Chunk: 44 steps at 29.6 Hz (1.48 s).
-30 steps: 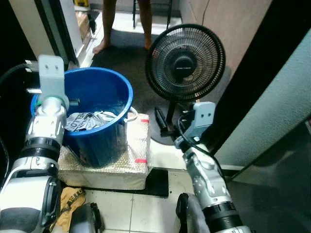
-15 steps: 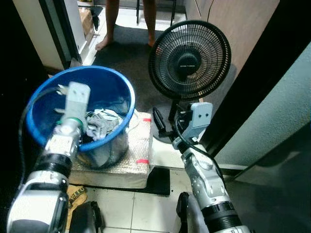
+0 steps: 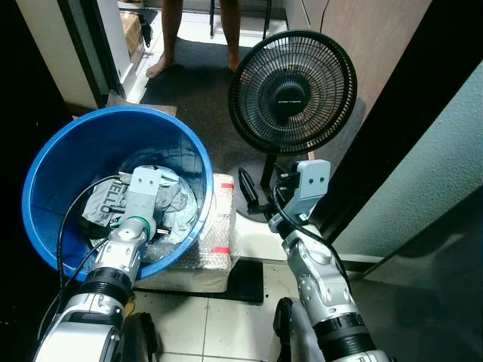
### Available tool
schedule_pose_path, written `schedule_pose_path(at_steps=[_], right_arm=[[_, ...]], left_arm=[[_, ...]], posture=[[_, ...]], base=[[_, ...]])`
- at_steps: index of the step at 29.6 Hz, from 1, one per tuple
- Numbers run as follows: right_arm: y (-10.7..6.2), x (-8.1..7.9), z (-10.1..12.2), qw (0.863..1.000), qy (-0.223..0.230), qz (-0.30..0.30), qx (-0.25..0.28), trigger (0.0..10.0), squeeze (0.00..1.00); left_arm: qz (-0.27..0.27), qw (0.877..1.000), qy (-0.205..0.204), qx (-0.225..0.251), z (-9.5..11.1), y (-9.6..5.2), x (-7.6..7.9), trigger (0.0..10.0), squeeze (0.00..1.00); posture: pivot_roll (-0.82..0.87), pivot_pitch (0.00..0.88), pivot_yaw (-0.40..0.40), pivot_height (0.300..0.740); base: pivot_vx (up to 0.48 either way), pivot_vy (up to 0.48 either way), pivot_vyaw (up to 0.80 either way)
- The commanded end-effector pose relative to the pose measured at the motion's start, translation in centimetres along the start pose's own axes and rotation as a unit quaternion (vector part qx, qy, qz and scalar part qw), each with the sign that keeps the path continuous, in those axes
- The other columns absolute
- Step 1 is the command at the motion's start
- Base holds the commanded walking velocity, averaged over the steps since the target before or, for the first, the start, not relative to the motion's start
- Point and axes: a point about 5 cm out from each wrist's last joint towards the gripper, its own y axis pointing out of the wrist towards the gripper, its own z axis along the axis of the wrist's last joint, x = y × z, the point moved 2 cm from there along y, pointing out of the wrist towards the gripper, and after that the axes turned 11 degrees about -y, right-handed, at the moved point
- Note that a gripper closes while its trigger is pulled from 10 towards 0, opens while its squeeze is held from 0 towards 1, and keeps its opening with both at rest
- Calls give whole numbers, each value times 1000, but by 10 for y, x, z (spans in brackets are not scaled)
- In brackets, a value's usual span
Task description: Clothes washing
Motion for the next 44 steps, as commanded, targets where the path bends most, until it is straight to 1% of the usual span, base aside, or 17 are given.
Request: schedule_pose_path(at_steps=[1,2,3,10,14,16,18,30,31,32,33,39,40,41,42,43,44], right_arm=[[-1,0,-3,1000,-1,-4,-4,10000,0],[-1,0,-3,1000,-1,-4,-4,10000,0],[-1,0,-3,1000,-1,-4,-3,10000,0],[-1,0,-4,1000,0,-3,-3,10000,0],[-1,-1,-5,1000,0,-2,-4,10000,0],[-1,-1,-5,1000,0,0,-4,10000,0],[-1,-1,-5,1000,-1,0,-5,10000,0],[-1,-1,-6,1000,-2,1,-5,10000,0],[-1,-1,-6,1000,-2,1,-5,10000,0],[-1,-1,-6,1000,-2,1,-5,10000,0],[-1,0,-6,1000,-2,0,-5,10000,0],[-1,0,-8,1000,-2,0,-7,10000,0],[-1,-1,-8,1000,-2,0,-7,10000,0],[-1,0,-8,1000,-2,-1,-7,10000,0],[-1,0,-8,1000,-2,-1,-7,10000,0],[-1,0,-8,1000,-3,-1,-7,10000,0],[-2,0,-8,1000,-3,-1,-7,10000,0]], left_arm=[[-3,1000,-7,-3,-5,-1,4,10000,161],[-3,1000,-7,-3,-5,-1,4,10000,161],[-3,1000,-7,-1,-4,-1,4,10000,1000],[11,1000,-10,-1,-7,-1,-1,10000,1000],[43,999,23,-5,-14,-2,-11,10000,1000],[71,996,57,-11,-23,-4,-20,10000,1000],[81,995,64,-15,-28,-4,-24,10000,1000],[100,992,72,-40,-45,-8,-32,10000,1000],[97,992,71,-42,-47,-8,-31,10000,780],[97,992,71,-42,-47,-8,-31,10000,780],[93,992,71,-45,-49,-8,-29,10000,0],[91,991,80,-59,-61,-10,-29,10000,0],[93,990,81,-62,-64,-11,-30,8392,0],[94,990,80,-66,-66,-12,-30,6275,0],[94,990,80,-66,-66,-12,-30,6275,0],[94,990,78,-68,-69,-13,-30,5373,0],[94,990,75,-71,-70,-13,-30,2000,0]], posture=[[81,206,-32,473],[81,206,-32,473],[81,204,-31,473],[88,196,-31,473],[87,193,-33,473],[88,190,-34,473],[86,188,-36,473],[86,186,-38,473],[87,188,-37,473],[87,188,-37,473],[87,188,-37,473],[86,189,-37,473],[84,190,-37,473],[84,190,-36,473],[84,190,-36,473],[84,190,-36,473],[86,191,-36,473]], base=[[0,0,0],[0,0,0],[0,0,0],[0,0,0],[0,0,0],[0,0,0],[0,0,0],[0,0,0],[0,0,0],[0,0,0],[0,0,0],[0,0,0],[0,0,0],[0,0,0],[0,0,0],[0,0,0],[0,0,0]])
